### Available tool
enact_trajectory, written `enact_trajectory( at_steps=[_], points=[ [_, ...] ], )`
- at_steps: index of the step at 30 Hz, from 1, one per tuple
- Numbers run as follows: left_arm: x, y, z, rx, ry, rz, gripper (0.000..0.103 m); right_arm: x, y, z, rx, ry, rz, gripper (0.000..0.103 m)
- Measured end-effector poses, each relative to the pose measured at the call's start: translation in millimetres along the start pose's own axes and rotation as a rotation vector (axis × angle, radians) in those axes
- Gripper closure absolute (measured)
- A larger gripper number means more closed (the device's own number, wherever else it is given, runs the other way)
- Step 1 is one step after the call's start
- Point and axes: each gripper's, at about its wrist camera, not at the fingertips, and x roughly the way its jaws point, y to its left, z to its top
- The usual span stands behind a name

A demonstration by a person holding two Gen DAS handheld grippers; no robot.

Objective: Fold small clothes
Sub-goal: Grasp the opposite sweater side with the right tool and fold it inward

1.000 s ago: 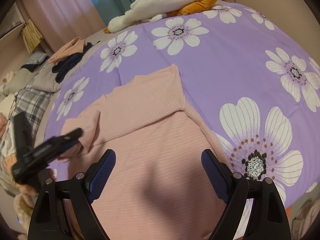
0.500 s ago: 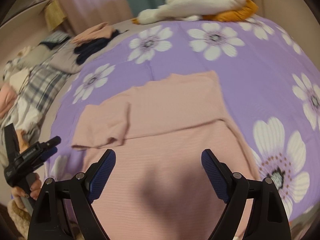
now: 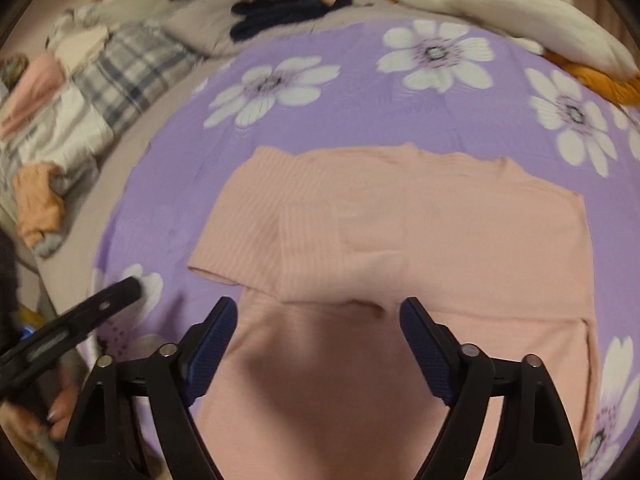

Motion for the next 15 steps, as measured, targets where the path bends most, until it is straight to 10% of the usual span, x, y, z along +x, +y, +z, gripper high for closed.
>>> enact_trajectory(
  at_steps=[9,15],
  points=[
    [4.0,5.4,-6.7,0.000,0.019,0.021,0.048,46.0,7.1,11.2,-0.008,0.078,-0.064,0.032],
    [6.0,6.0,-6.7,-0.005,0.025,0.016,0.048,43.5,-2.9,8.9,-0.001,0.048,-0.037,0.066]
  ],
)
